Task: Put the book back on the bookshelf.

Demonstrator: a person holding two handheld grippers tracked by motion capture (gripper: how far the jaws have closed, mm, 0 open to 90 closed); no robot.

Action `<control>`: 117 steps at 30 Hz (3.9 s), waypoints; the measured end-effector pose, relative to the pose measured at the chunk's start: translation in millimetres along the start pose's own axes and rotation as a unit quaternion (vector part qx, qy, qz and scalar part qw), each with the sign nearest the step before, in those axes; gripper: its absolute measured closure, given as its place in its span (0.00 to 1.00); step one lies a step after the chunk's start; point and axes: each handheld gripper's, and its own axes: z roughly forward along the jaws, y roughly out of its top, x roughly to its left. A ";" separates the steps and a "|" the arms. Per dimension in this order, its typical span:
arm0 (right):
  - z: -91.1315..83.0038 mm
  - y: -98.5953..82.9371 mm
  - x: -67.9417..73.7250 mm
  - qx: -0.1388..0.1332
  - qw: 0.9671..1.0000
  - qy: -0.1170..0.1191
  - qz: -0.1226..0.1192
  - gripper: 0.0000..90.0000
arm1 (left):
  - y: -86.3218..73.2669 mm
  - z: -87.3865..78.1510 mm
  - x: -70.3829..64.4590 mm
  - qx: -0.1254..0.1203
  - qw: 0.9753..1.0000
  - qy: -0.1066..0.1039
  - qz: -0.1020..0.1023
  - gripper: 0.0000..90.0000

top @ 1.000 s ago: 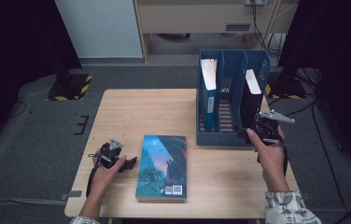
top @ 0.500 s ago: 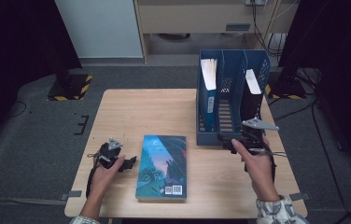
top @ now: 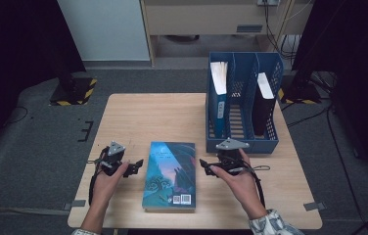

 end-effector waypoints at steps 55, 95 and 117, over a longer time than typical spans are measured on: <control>54.3 -42.8 39.8 0.088 0.984 0.152 0.031 0.08 | -7.9 16.7 -59.1 0.050 0.992 -0.116 0.030 0.08; 60.8 -44.2 46.2 0.102 0.973 0.204 0.029 0.08 | -4.3 19.4 -38.5 0.048 0.989 -0.130 0.050 0.09; 58.8 -27.4 46.4 0.098 0.975 0.199 0.034 0.16 | -5.0 17.2 -34.4 0.049 0.989 -0.128 0.053 0.09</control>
